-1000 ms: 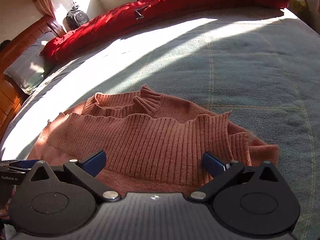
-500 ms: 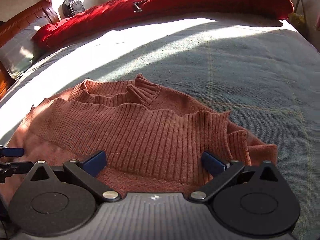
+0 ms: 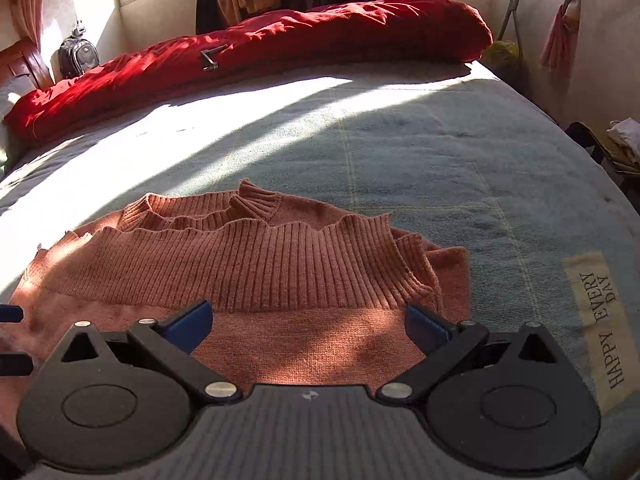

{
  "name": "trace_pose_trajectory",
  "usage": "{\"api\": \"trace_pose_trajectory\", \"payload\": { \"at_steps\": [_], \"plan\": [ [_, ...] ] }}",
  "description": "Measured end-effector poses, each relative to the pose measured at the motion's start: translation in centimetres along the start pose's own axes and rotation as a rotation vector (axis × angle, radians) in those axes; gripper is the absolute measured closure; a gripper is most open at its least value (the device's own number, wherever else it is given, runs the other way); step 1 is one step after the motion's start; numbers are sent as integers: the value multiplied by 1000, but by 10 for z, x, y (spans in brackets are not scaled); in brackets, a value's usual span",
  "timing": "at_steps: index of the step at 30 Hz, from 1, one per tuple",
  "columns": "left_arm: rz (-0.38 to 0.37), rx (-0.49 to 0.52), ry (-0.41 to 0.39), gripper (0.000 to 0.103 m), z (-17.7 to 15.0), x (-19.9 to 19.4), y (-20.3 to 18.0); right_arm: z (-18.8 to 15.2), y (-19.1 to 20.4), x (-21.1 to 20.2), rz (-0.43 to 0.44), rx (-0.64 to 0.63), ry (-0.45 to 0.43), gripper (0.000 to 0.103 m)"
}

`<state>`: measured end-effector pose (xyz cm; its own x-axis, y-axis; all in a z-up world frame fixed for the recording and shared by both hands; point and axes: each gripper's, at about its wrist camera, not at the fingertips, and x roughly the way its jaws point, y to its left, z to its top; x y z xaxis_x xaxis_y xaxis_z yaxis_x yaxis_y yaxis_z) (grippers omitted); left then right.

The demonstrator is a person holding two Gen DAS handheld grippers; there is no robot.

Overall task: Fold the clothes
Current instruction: 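Open the left gripper and withdraw it from the folded sweater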

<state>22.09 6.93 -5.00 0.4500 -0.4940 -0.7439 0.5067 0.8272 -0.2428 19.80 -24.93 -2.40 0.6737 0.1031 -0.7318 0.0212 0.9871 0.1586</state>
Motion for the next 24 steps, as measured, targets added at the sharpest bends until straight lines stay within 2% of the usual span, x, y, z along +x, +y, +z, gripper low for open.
{"api": "trace_pose_trajectory", "payload": {
  "at_steps": [2,4,11,14,18,22,24],
  "plan": [
    [-20,-4,35,0,-6,8,5,-7,-4,-10,54,52,8,0],
    [-9,-13,65,1,-14,17,10,-15,-7,-17,97,95,26,0],
    [-42,27,46,0,-21,13,15,-69,-8,-8,121,155,172,0],
    [-52,36,46,1,-21,14,17,-85,-19,-20,126,229,130,0],
    [-64,43,49,1,-20,15,19,-86,-26,-38,108,332,49,0],
    [-82,40,48,0,-20,13,22,-68,-25,-36,42,313,0,0],
    [-95,36,38,0,-22,12,25,-67,-31,-29,-6,338,22,0]
  ]
}}
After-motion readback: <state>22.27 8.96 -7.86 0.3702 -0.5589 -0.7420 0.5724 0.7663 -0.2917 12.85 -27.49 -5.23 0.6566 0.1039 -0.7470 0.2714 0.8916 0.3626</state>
